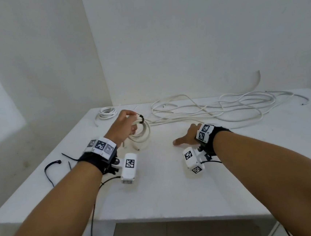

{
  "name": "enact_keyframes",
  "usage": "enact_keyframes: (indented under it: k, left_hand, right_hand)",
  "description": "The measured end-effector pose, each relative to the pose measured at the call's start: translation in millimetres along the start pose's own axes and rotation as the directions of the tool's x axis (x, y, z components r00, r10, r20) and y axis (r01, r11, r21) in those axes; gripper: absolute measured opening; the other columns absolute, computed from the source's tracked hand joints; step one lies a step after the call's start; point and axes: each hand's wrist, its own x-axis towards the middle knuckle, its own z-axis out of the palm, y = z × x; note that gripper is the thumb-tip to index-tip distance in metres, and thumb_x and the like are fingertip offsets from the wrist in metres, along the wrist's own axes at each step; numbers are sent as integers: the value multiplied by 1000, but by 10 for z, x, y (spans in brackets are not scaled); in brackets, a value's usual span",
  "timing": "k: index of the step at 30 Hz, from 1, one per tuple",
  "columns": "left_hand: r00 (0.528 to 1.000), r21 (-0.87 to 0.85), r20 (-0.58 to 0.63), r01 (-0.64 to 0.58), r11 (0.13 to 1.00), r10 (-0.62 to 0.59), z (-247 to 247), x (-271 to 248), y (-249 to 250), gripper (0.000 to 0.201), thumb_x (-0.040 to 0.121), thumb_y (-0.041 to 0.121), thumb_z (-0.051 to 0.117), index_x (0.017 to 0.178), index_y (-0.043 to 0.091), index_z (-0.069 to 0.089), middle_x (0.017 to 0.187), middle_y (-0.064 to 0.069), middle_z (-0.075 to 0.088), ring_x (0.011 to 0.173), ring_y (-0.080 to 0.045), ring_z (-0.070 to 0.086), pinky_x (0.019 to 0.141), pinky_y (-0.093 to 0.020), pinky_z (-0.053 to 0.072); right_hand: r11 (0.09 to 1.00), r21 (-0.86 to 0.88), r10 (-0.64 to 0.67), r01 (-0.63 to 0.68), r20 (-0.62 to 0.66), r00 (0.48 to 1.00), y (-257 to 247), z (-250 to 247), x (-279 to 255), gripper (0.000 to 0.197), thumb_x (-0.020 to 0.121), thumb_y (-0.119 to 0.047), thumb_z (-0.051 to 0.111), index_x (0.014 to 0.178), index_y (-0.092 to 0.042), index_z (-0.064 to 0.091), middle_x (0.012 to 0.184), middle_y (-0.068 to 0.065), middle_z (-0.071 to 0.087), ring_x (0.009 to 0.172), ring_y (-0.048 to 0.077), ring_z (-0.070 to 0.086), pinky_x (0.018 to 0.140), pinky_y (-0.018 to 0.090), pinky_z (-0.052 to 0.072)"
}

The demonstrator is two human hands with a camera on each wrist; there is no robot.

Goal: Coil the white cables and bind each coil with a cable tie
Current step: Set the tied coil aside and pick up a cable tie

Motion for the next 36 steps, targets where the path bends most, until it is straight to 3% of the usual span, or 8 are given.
enact_keyframes:
  k: [4, 10, 13, 15, 17, 20, 23, 36]
  left_hand:
    - [1000, 268, -21, 18, 963, -13, -285, 307, -40, 24, 95, 1, 30, 113, 11, 43, 71, -8, 53, 59, -16, 44, 54, -24, 35]
    - [998, 703, -9, 52, 709, -64, -601, 895, -94, 27, 98, 10, 40, 121, 21, 32, 97, 4, 68, 79, -21, 58, 62, -29, 45]
    - [997, 801, -65, 72, 595, -33, -629, 1267, -132, 33, 95, 12, 55, 121, 12, 36, 105, -5, 65, 94, -28, 61, 76, -34, 46]
    - [996, 848, -86, 70, 525, 6, -623, 1526, -161, 41, 90, 14, 66, 120, 9, 39, 105, -9, 56, 96, -31, 57, 81, -36, 44]
    - [998, 887, -61, 39, 460, 32, -594, 1752, -207, 40, 87, 18, 69, 116, 11, 42, 102, -8, 56, 92, -30, 57, 79, -36, 45]
    - [1000, 930, -8, -3, 366, 28, -549, 2023, -328, 36, 86, 20, 66, 111, 12, 42, 100, -10, 61, 86, -32, 60, 80, -41, 50]
    - [1000, 959, 18, -16, 282, -5, -505, 2190, -484, 31, 88, 18, 61, 111, 8, 42, 101, -15, 64, 83, -31, 61, 79, -41, 51]
    - [993, 966, 55, -26, 256, -106, -374, 2510, -661, 31, 86, 10, 63, 116, 16, 68, 125, -4, 65, 110, -27, 63, 82, -22, 43]
  right_hand:
    - [998, -26, -47, 49, 77, 996, -22, -23, 4, 84, 82, -79, 46, 131, -12, 56, 131, 8, 59, 109, 24, 53, 84, 28, 32]
    - [994, -110, 11, 24, 304, 953, -210, -89, 273, 72, 78, -84, 44, 106, -22, 66, 96, 6, 61, 101, 22, 57, 88, 31, 38]
    - [991, -127, 14, 31, 341, 940, -218, -120, 387, 58, 83, -79, 46, 85, -22, 59, 107, 9, 58, 100, 22, 52, 92, 29, 36]
    - [993, -119, 23, 22, 368, 930, -200, -134, 440, 68, 83, -78, 47, 109, -18, 63, 123, 13, 59, 109, 23, 55, 95, 29, 38]
    - [997, -74, 28, 3, 408, 913, -206, -140, 481, 80, 81, -79, 48, 123, -11, 60, 118, 11, 63, 99, 22, 59, 86, 27, 43]
    - [999, -17, 45, -41, 435, 899, -176, -163, 545, 64, 83, -74, 52, 90, -10, 58, 83, 5, 59, 67, 15, 54, 58, 24, 41]
    - [996, 44, 48, -75, 446, 894, -136, -160, 589, 56, 87, -66, 55, 78, -11, 49, 78, 4, 51, 67, 14, 51, 58, 21, 40]
    - [984, 121, 65, -133, 452, 890, -146, -140, 632, 58, 78, -66, 68, 76, -10, 52, 75, 7, 53, 89, 25, 56, 81, 31, 48]
